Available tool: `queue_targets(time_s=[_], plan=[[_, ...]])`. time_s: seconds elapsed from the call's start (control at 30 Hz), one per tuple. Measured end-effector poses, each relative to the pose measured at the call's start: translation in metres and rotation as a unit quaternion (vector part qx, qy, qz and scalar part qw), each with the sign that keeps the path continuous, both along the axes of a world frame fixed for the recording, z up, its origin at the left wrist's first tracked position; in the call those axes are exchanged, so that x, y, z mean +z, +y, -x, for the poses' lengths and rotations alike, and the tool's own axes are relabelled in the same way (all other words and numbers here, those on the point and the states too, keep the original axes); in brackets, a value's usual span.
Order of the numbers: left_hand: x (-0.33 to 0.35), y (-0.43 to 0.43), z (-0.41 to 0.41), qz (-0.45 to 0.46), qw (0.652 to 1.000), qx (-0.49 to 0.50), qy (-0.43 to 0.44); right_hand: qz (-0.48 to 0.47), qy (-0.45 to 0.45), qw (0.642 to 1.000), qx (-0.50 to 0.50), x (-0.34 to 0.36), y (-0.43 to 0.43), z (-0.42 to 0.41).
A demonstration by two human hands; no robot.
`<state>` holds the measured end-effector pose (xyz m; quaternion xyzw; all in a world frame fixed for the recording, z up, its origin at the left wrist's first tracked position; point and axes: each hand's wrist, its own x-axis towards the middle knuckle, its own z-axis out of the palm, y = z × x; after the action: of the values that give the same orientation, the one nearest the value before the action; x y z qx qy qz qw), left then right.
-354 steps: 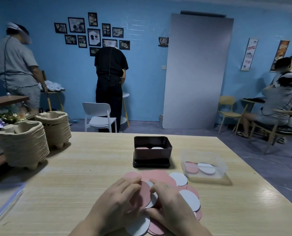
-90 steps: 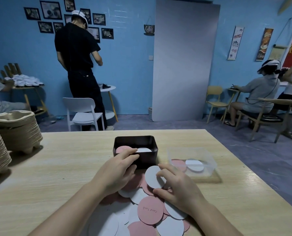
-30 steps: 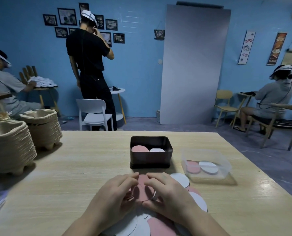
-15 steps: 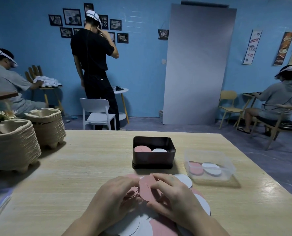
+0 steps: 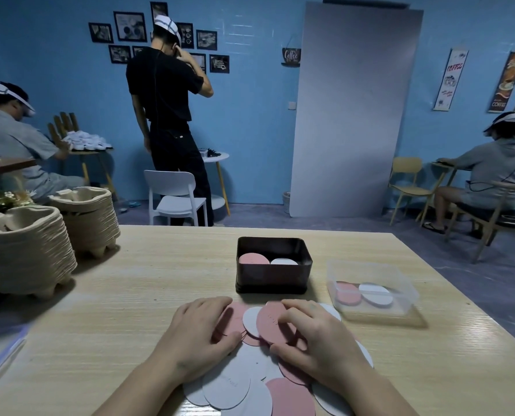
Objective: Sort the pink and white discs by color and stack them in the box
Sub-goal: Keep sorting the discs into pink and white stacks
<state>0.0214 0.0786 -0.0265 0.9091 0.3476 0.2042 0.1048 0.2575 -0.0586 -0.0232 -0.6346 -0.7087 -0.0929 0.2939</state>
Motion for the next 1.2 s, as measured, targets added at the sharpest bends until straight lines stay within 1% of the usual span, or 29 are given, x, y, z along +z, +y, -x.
queue_targets(time_s=[0.13,0.23,0.33,0.43,0.53,0.67,0.87,0.97,1.2], plan=[[0.006,-0.004,-0.005,-0.020,1.000,-0.012,-0.009,0.002,0.035,0.999,-0.015,0.003,-0.004,-0.007],[0.017,-0.007,-0.017,-0.027,0.999,-0.035,0.008,0.015,0.009,1.000,-0.015,0.009,-0.005,-0.014],[0.020,-0.010,-0.029,-0.005,0.998,-0.057,0.017,0.035,0.003,0.999,-0.017,0.014,-0.006,-0.020],[0.012,-0.008,-0.032,0.019,0.997,-0.070,-0.015,0.038,-0.004,0.999,-0.015,0.009,-0.008,-0.022],[0.003,-0.003,-0.029,0.031,0.996,-0.065,-0.060,0.029,0.013,0.999,-0.011,0.003,-0.009,-0.022],[-0.002,-0.001,-0.022,0.011,0.996,-0.062,-0.068,0.024,0.033,0.999,-0.007,0.001,-0.009,-0.021],[0.001,-0.003,-0.029,0.018,0.997,-0.060,-0.052,0.027,0.033,0.999,-0.008,-0.001,-0.008,-0.020],[-0.001,-0.004,-0.024,0.021,0.995,-0.065,-0.077,0.031,0.041,0.999,-0.012,-0.001,-0.010,-0.021],[0.002,-0.009,-0.001,-0.011,0.983,-0.075,-0.168,0.008,0.039,0.999,-0.017,-0.002,-0.010,-0.021]])
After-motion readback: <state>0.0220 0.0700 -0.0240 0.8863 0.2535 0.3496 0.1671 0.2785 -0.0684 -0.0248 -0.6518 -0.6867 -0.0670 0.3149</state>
